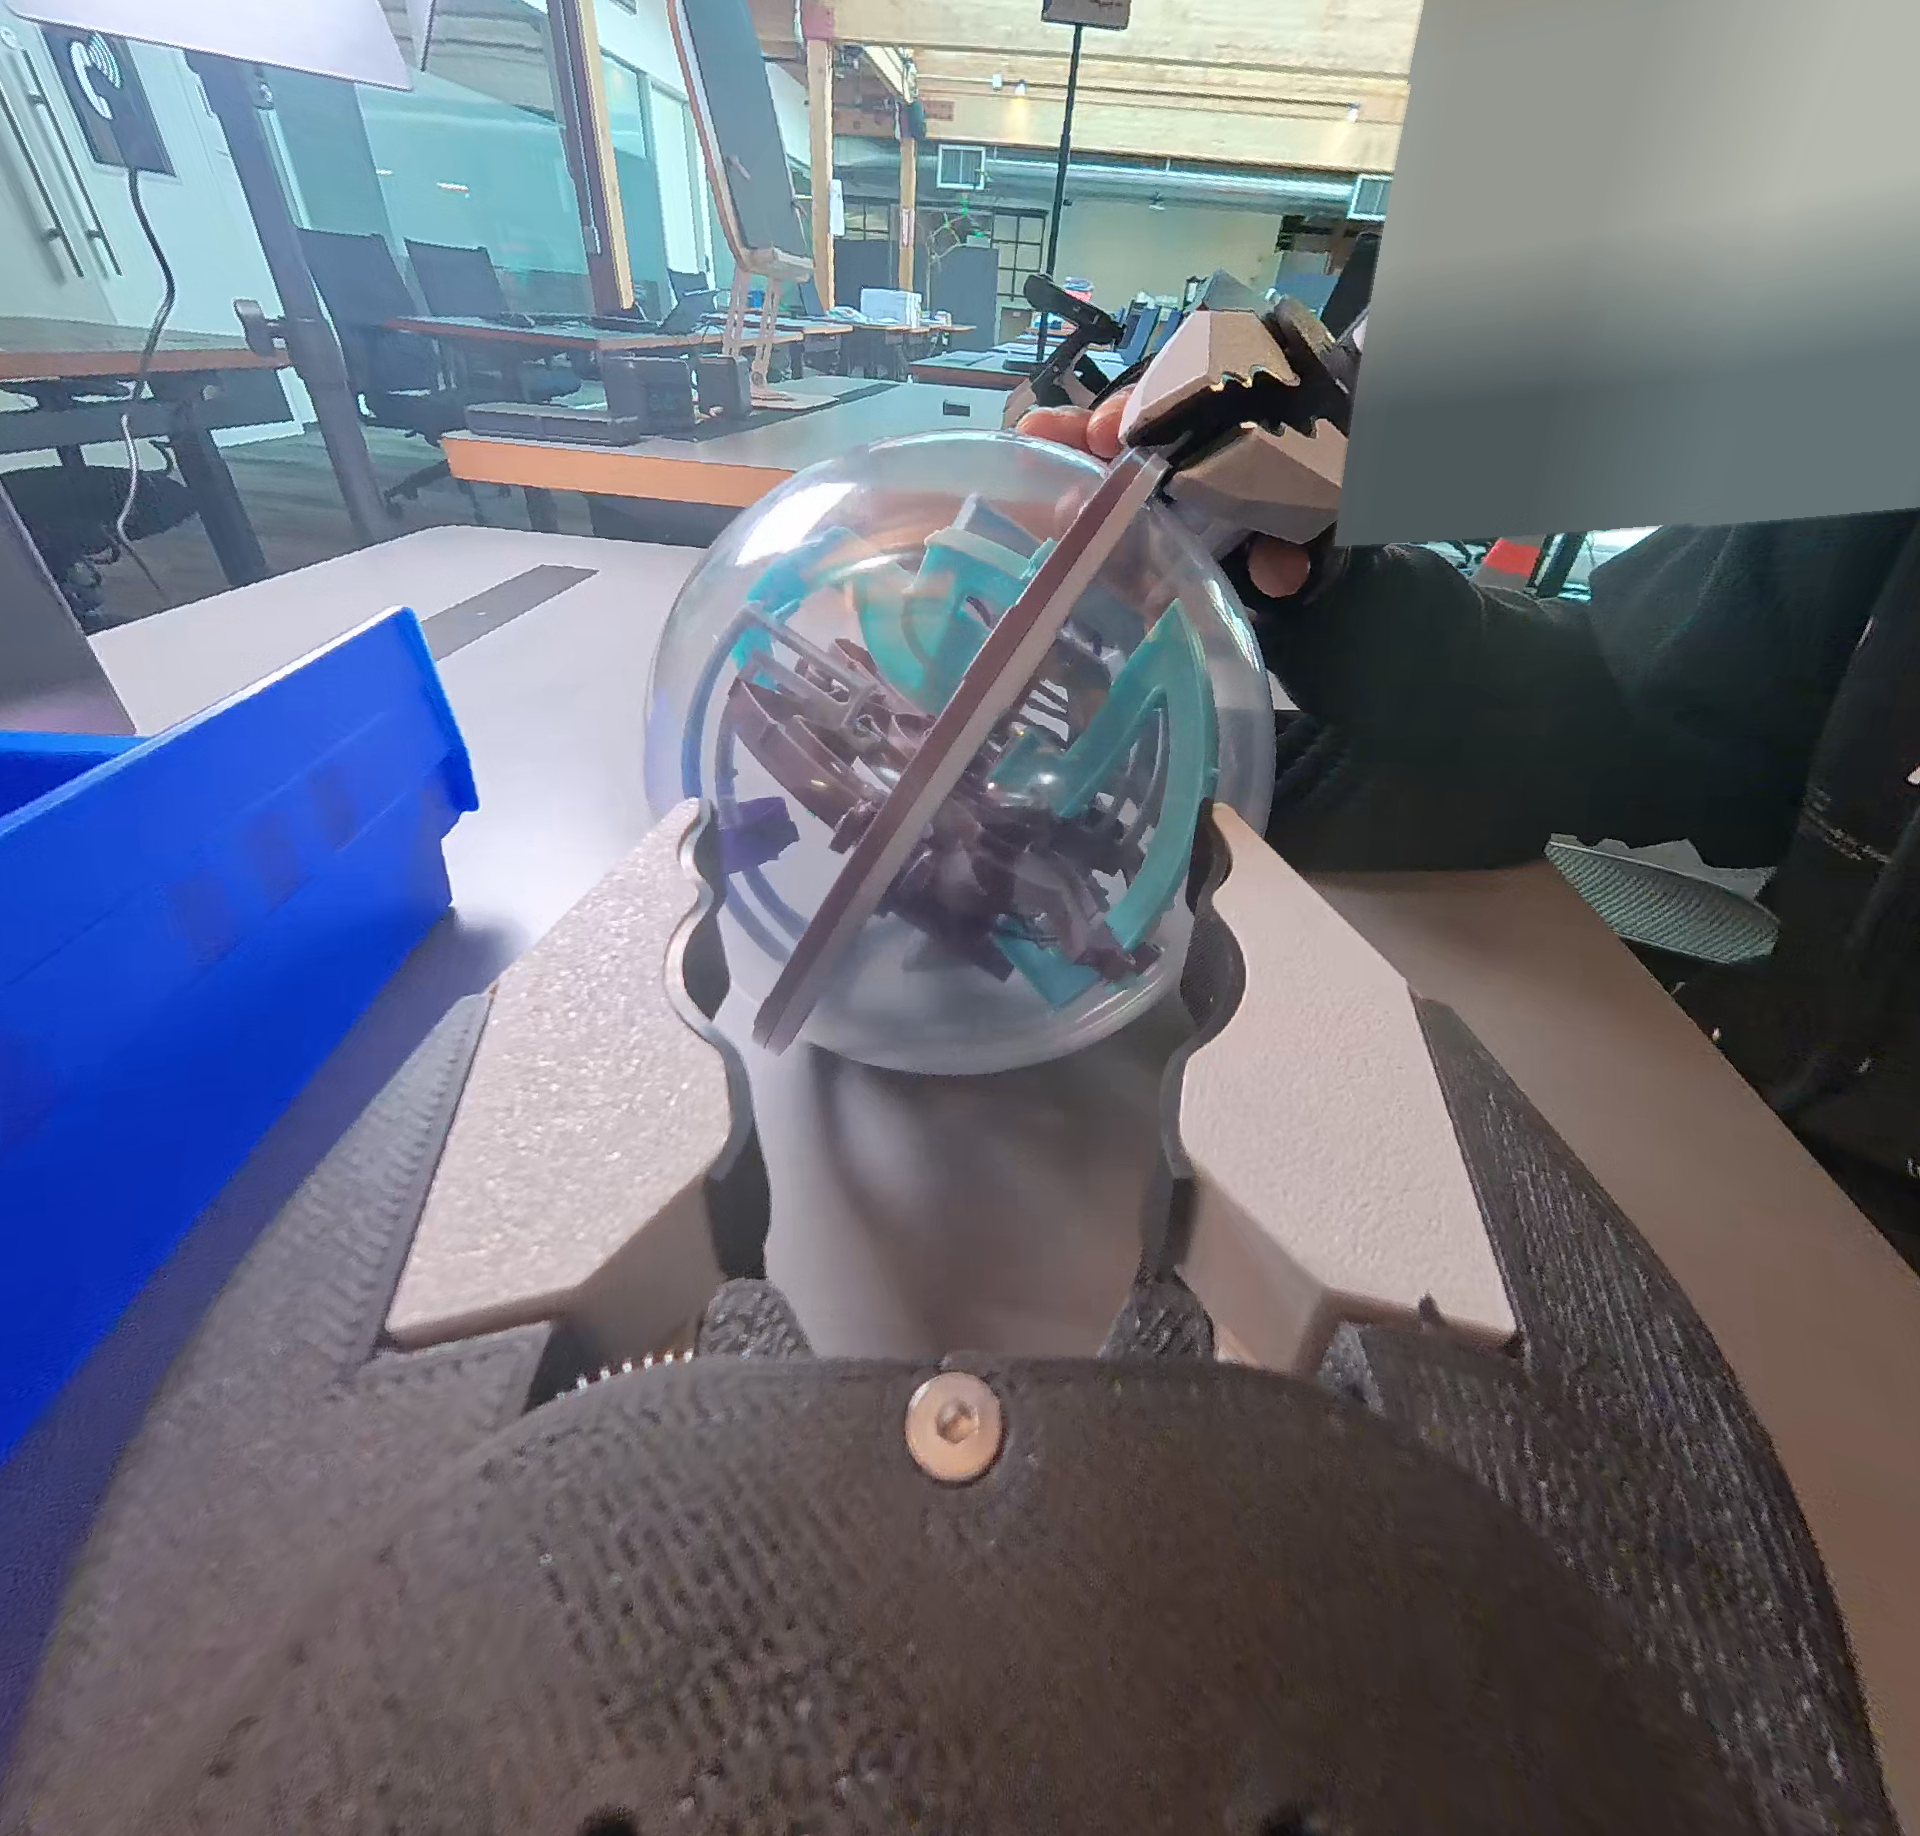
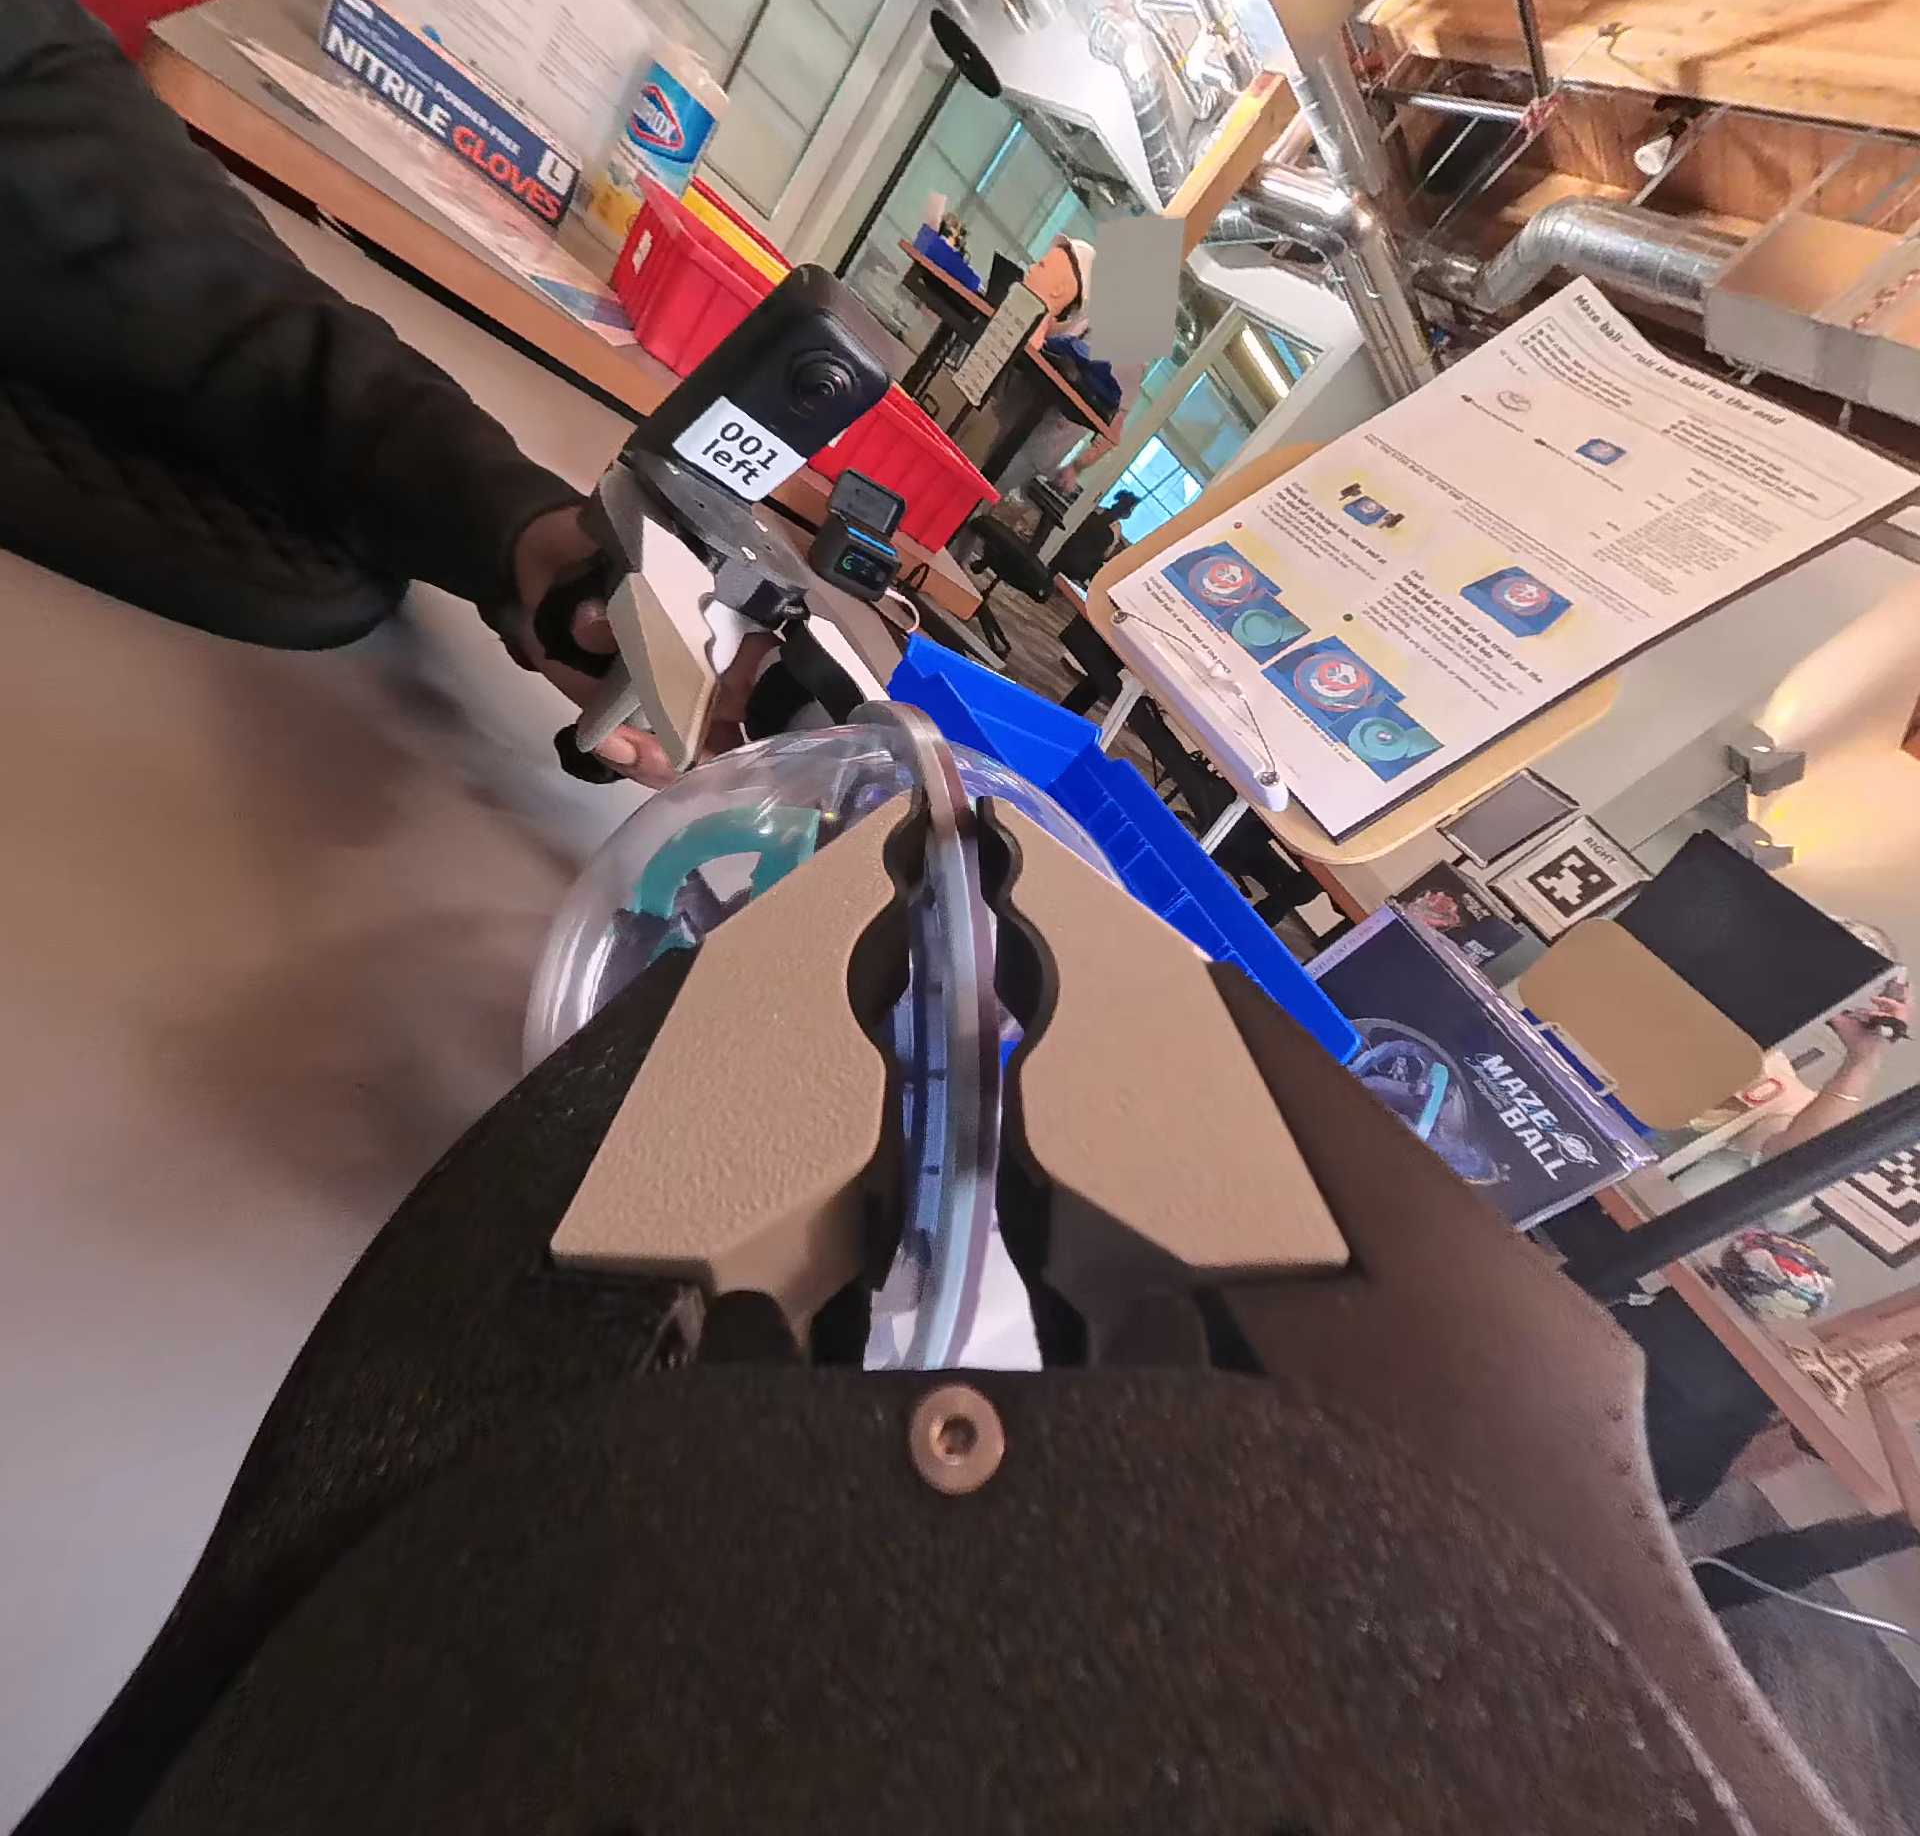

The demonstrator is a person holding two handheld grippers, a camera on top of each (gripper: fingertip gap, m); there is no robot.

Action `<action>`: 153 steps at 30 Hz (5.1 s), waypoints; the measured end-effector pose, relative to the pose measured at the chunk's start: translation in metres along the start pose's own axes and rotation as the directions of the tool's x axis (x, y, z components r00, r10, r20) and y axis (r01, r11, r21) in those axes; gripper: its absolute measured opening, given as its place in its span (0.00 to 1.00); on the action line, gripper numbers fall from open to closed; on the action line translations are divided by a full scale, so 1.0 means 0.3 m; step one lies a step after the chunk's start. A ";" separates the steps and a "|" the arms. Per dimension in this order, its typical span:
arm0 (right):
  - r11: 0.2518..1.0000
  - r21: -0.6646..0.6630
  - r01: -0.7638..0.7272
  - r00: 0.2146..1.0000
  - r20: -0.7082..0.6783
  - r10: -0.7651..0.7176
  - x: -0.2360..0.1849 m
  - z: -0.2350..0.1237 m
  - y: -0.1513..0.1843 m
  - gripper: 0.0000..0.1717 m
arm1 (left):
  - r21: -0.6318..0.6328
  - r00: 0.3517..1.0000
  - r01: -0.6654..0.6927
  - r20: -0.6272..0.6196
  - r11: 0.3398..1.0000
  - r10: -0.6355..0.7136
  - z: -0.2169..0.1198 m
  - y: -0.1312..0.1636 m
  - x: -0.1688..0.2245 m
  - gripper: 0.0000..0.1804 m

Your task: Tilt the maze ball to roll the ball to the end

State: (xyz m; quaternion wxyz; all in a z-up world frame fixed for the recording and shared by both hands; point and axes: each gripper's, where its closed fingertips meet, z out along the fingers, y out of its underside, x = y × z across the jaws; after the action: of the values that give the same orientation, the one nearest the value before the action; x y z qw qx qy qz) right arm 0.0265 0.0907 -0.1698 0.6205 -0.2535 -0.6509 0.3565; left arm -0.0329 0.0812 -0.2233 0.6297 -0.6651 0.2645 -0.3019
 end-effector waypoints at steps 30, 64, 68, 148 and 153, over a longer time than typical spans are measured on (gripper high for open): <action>0.796 0.105 -0.596 0.785 -0.132 0.605 0.247 -0.106 0.142 0.53 | -0.061 0.992 -0.012 0.127 0.998 0.019 -0.042 0.033 -0.096 0.05; 0.867 -0.394 0.305 0.932 -0.063 -0.356 -0.023 0.055 0.217 0.72 | -0.161 0.558 -0.788 0.222 0.594 0.800 0.009 -0.076 0.076 0.84; 0.906 -0.396 0.149 0.987 0.000 -0.162 -0.078 0.065 0.263 0.72 | -0.171 0.782 -0.581 0.154 0.795 0.604 -0.001 0.019 0.012 0.85; 0.857 -0.215 -0.468 0.829 0.228 0.510 -0.172 0.027 0.130 0.42 | -0.138 0.996 -0.089 -0.013 0.986 0.088 -0.264 0.060 -0.067 0.63; 0.761 -0.148 -0.632 0.649 0.436 0.624 -0.187 -0.052 0.034 0.27 | 0.069 0.995 0.012 0.103 0.998 -0.020 -0.336 -0.052 -0.158 0.45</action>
State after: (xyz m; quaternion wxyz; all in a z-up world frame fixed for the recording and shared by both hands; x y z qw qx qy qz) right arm 0.0465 0.0561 -0.2134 0.2881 -0.3658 -0.6471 0.6037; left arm -0.1395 0.0486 -0.2084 0.6625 -0.6600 0.2158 -0.2810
